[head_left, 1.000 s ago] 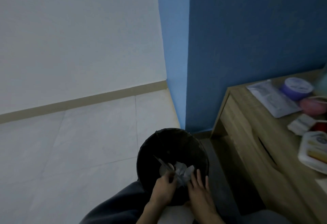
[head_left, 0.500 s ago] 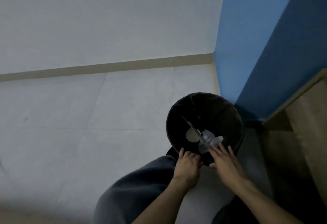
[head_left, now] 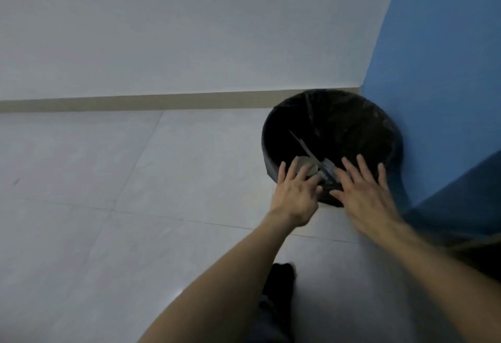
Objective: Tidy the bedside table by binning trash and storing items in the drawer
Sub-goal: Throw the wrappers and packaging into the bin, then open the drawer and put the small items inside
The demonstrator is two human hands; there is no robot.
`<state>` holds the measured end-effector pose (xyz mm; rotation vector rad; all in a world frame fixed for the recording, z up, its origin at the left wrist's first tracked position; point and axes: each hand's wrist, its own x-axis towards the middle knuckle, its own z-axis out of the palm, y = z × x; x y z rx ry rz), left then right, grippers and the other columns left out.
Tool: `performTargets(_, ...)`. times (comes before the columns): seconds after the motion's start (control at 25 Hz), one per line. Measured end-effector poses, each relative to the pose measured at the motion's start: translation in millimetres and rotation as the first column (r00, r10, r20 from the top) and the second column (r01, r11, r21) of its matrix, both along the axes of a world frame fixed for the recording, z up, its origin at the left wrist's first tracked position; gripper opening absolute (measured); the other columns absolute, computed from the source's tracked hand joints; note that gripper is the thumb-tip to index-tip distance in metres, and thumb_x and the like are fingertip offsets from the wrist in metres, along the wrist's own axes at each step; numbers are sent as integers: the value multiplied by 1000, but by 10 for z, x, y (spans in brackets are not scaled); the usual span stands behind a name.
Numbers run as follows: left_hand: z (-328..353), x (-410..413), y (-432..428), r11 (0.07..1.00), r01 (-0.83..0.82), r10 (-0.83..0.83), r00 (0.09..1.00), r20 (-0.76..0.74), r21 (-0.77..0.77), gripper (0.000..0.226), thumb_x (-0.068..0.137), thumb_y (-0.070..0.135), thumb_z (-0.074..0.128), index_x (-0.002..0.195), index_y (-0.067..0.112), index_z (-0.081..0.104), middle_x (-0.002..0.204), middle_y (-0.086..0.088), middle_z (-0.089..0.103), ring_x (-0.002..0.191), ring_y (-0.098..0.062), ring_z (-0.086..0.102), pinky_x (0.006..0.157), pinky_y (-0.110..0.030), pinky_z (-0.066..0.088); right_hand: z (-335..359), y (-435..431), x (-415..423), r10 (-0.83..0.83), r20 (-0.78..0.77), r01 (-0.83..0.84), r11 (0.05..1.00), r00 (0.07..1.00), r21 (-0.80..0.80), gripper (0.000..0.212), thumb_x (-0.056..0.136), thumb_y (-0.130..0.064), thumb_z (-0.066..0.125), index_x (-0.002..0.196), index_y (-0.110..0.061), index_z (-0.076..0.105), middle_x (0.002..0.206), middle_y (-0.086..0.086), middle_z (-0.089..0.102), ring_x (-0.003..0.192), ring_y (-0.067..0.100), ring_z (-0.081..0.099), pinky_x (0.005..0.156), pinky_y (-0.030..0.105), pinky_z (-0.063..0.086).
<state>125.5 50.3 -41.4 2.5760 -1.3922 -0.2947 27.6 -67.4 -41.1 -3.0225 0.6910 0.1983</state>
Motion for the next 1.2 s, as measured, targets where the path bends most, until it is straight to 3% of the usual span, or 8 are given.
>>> performTargets(0.2,-86,663,-523,999,14,-16,999,35,52,46,102,32,27,146,22,31,160,-3,14,149,-27,-4,119,-48,-5,-141,-565,617,6,12,-5,997,1000,-75,57,95,-45,23,144,-18,16,157,7,9,144,30,-2,113,55,4)
performTargets(0.4,160,657,-531,995,-101,100,995,-24,-11,55,100,34,32,151,18,17,161,-5,5,148,-25,-10,120,-46,-4,101,-525,728,-42,33,40,997,999,59,66,93,-50,28,146,-18,9,157,8,3,144,29,-5,114,53,9)
performTargets(0.6,689,-117,-324,993,-63,44,984,-171,-104,52,100,27,34,150,20,19,162,-2,5,148,-21,-9,119,-43,-2,698,-81,80,-52,89,38,988,995,152,61,96,-39,32,147,-19,5,158,6,1,144,26,-5,116,46,13)
performTargets(0.88,1722,-1390,-247,971,-32,-57,931,-360,-237,51,101,30,33,149,19,23,161,1,11,149,-14,0,118,-26,4,1837,201,-1307,-228,133,210,968,964,136,66,92,-27,46,147,-16,10,157,6,4,144,24,-1,117,41,10)
performTargets(0.96,1981,-1763,-276,960,-14,-104,908,-405,-279,50,101,28,36,148,16,27,159,-2,18,148,-16,10,117,-24,9,2078,210,-1764,-375,238,348,926,896,149,63,88,-23,51,144,-11,24,155,12,18,143,28,13,115,39,19)
performTargets(1.04,2214,-2178,-393,951,1,-161,856,-491,-309,48,100,23,40,146,13,31,155,-6,30,143,-19,24,114,-24,18,2272,182,-2311,-546,377,538,832,748,138,55,82,-22,50,134,-3,42,143,21,39,133,37,36,106,45,33)
performTargets(1.12,2325,-2655,-558,960,-6,-179,753,-633,-278,47,99,19,43,144,10,34,149,-10,40,137,-24,36,108,-25,28,2359,178,-2976,-646,467,669,729,604,142,55,76,-27,42,120,3,56,127,29,54,118,44,50,95,53,43)
performTargets(1.2,2256,-3109,-702,987,-45,-93,614,-784,-152,49,97,13,43,145,11,31,148,-13,40,133,-28,42,107,-30,34,2284,260,-3581,-705,433,719,675,561,167,58,75,-31,36,113,5,60,123,29,57,115,46,53,90,52,46)
